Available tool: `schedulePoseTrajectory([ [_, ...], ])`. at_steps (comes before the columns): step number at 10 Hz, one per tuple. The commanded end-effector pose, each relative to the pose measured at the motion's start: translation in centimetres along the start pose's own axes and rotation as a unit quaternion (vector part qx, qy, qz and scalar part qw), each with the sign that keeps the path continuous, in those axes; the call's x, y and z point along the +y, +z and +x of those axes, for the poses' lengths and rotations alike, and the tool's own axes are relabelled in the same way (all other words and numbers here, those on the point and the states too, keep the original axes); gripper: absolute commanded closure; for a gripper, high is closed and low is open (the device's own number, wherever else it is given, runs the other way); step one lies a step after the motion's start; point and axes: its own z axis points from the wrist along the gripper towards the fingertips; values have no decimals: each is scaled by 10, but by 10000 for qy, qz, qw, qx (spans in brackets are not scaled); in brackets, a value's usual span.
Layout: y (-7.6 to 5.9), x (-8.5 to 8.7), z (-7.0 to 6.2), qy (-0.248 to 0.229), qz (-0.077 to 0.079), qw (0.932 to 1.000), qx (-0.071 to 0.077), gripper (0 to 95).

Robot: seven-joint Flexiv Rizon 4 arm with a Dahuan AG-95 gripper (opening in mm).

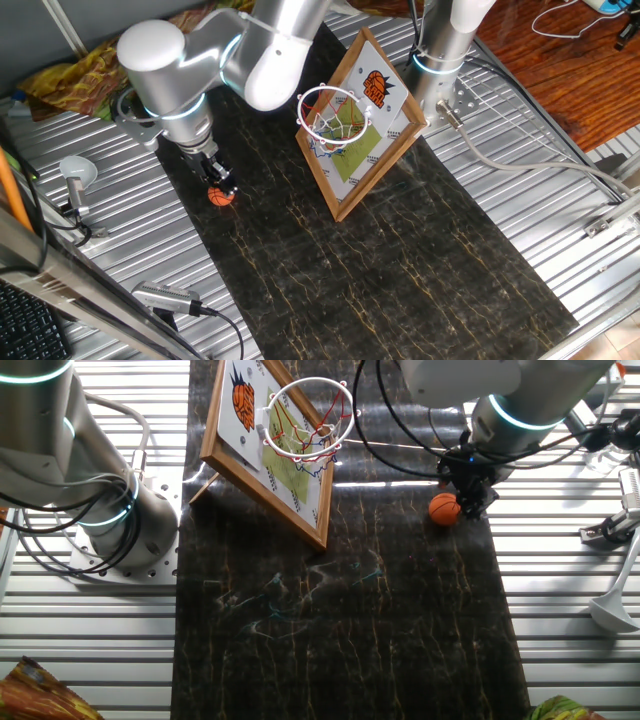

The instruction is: Grab a basketball, release it and shoot it into the basket

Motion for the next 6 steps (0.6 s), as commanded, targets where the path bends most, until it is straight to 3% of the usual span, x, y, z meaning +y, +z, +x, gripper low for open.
schedulePoseTrajectory([
  [1, 0, 0, 1, 31, 10, 10000, -7, 380],
  [6, 6, -1, 1, 52, 3, 10000, -23, 380],
])
